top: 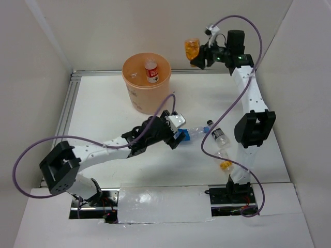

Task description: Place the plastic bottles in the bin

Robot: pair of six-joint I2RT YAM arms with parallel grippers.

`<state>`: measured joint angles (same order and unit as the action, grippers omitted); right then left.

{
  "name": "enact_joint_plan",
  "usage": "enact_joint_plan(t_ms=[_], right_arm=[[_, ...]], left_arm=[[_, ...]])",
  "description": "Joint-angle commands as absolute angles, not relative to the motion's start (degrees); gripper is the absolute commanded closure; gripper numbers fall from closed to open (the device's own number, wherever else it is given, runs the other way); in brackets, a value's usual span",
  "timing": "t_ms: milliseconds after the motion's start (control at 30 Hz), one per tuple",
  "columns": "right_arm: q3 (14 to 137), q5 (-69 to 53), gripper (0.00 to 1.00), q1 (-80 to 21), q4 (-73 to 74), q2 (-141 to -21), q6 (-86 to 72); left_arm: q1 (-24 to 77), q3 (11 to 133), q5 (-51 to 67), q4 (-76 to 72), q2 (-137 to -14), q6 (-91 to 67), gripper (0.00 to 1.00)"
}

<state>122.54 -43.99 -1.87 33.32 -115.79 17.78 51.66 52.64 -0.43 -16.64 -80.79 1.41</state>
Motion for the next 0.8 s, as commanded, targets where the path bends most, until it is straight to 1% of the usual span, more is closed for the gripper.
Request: enact_joint_plan(t_ms=[0,133,233,300,333,400,433,467,500,533,667,700,767], right_arm=[[126.5,-50.2,0.92,-7.9,24.9,-113.7,18.9],[135.2,-50.2,0.92,-14.7,23.0,-119.2,18.3],[138.9,-49.4,0.92,-19.1,21.4,-123.7,15.7],[139.6,-47.3,0.86,-21.3,18.5,-126.1,12.9],[140.2,-47.3,0.62,-21.3,17.8,-127.1,11.5],[142.3,-46.5,0.41,-21.8,17.3,-129.8,9.2],[143.1,-46.0,0.29,-21.8,17.8,-130.3,7.2],[143.1,-45.4,0.09,-20.8,17.8,-130.3,6.2],[143.1,-44.6,0.02,-20.2,17.8,-130.3,5.4],[142.5,-44.6,0.0,-19.4,17.8,-129.5,4.1],[138.3,-44.6,0.0,-13.5,19.3,-124.6,3.0],[135.1,-44.6,0.0,-10.7,21.2,-121.8,3.0],[131.8,-44.6,0.0,-7.7,24.5,-119.1,6.4]], left_arm=[[54.2,52.4,-5.6,-23.5,-84.2,5.1,0.0],[56.6,52.4,-11.5,-27.2,-89.0,6.5,0.0],[57.9,52.4,-14.5,-29.3,-91.6,7.8,0.0],[58.4,52.9,-15.5,-30.1,-93.2,8.3,0.0],[58.4,53.6,-15.5,-30.1,-93.9,9.4,0.0],[58.4,55.3,-15.5,-30.1,-95.4,10.5,0.0],[58.4,55.9,-15.5,-30.1,-96.1,11.3,0.0],[58.4,56.6,-15.5,-29.4,-97.9,11.3,0.0],[58.4,57.1,-15.5,-29.4,-98.7,12.3,0.0],[58.4,57.8,-15.5,-29.4,-99.5,12.3,0.0],[56.6,60.6,-13.5,-28.2,-103.4,13.6,0.0],[56.6,61.4,-13.4,-27.6,-104.9,13.6,0.0],[56.1,62.7,-12.3,-25.3,-106.6,14.9,0.0]])
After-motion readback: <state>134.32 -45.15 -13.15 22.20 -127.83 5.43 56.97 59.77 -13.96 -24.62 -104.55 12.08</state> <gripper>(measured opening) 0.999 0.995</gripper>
